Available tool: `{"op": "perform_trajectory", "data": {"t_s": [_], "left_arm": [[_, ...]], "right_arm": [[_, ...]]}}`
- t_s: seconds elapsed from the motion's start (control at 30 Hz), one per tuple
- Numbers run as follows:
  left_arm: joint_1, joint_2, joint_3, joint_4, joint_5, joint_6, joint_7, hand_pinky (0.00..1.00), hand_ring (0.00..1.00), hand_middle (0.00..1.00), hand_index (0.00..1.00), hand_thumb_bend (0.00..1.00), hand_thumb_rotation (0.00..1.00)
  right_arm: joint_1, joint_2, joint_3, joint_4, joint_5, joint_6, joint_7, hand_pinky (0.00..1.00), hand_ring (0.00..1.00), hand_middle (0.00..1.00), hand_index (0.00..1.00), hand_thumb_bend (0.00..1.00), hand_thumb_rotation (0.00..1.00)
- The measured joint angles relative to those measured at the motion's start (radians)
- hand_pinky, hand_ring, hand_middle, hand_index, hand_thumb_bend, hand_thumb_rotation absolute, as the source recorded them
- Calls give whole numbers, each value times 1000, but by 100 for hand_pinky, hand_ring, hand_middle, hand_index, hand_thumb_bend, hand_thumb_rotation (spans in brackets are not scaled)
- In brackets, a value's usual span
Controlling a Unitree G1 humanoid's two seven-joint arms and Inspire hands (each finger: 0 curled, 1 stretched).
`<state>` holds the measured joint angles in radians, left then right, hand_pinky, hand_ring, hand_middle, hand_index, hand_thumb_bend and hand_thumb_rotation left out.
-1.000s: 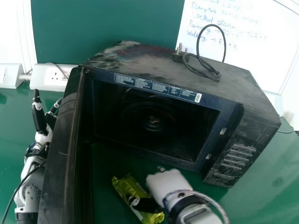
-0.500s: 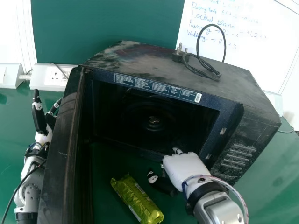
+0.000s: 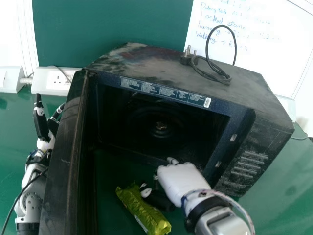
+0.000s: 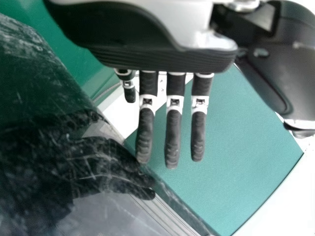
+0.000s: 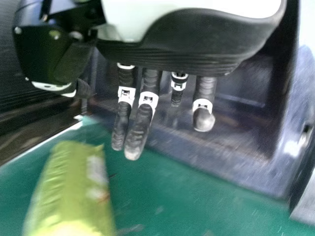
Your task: Put biscuit inside oven
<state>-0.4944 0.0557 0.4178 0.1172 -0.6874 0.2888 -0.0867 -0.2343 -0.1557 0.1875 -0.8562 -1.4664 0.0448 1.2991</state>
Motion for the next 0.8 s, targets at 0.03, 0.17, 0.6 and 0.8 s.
{"op": "perform_trajectory", "data": {"t_s": [0.03,0.17,0.6,0.8], "left_arm": [[0,0,0,0,0,0,0,24,32,42,49,52,8],[0,0,0,0,0,0,0,24,32,42,49,52,8],[0,1,0,-1,0,1,-2,24,32,42,49,52,8],[0,1,0,-2,0,3,-1,24,32,42,49,52,8]], "right_arm": [[4,8,9,-7,-15,-1,20,10,17,28,72,80,22],[18,16,35,-35,-30,-31,40,26,35,45,75,83,32],[38,16,148,188,-202,-88,-172,32,40,48,69,78,22],[48,-11,170,241,-213,-92,-233,37,45,53,65,76,8]]}}
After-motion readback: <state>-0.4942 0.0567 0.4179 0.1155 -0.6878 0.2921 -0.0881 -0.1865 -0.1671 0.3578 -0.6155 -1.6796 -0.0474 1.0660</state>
